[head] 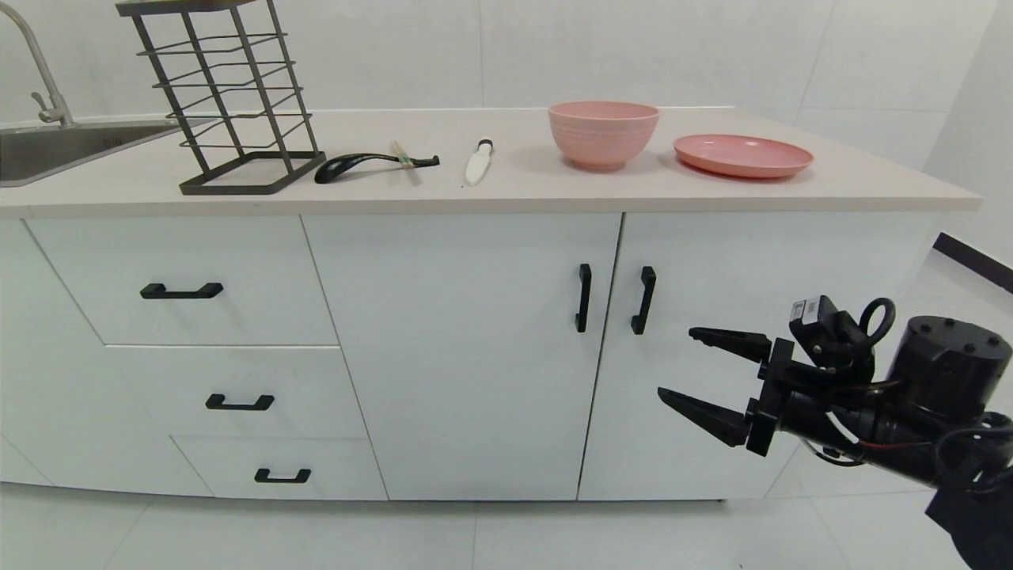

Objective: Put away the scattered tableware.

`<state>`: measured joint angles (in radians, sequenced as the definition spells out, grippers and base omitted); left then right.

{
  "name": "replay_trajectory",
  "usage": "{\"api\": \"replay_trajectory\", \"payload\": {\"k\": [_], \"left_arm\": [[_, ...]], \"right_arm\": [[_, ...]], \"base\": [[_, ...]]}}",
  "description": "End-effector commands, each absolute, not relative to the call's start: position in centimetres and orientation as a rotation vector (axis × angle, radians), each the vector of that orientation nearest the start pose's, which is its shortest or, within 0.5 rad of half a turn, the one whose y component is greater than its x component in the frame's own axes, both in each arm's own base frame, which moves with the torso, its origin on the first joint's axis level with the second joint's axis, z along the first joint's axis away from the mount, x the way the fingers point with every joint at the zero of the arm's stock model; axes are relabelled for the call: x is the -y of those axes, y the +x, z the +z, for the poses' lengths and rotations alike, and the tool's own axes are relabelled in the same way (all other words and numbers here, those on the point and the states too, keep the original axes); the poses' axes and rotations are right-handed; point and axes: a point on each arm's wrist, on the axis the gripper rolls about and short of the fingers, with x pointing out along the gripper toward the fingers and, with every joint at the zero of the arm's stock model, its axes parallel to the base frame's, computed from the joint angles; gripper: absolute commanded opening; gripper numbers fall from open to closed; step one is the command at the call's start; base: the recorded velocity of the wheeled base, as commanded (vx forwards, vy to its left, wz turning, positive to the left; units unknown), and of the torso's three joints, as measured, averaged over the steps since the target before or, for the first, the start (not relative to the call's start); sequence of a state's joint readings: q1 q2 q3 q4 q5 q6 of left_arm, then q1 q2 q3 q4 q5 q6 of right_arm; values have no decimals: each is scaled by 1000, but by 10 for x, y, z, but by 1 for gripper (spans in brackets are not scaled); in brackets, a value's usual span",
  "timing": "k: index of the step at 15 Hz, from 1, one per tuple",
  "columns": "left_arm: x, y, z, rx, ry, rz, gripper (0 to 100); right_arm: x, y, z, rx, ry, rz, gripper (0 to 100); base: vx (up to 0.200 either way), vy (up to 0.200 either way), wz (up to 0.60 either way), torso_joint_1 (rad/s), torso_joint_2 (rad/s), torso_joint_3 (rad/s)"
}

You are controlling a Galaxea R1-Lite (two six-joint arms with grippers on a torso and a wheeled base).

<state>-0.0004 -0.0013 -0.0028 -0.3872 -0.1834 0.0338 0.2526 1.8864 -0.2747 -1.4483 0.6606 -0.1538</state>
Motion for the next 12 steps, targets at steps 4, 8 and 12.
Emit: {"api": "replay_trajectory", "payload": {"k": [4, 8, 12], "left_arm": [[11, -33, 159, 272, 96, -504, 100], [14, 20, 194, 47, 45, -677, 100], [23, 82, 203, -63, 78, -777, 100]], "right_arm": [[-77, 239, 94, -92, -112, 926, 100], [-71, 241, 96, -83, -113, 902, 100], [-67, 244, 98, -70, -116, 882, 100]], "base": [[0, 0, 0, 0, 0, 0], [0, 0, 0, 0, 0, 0], [0, 0, 0, 0, 0, 0]]}}
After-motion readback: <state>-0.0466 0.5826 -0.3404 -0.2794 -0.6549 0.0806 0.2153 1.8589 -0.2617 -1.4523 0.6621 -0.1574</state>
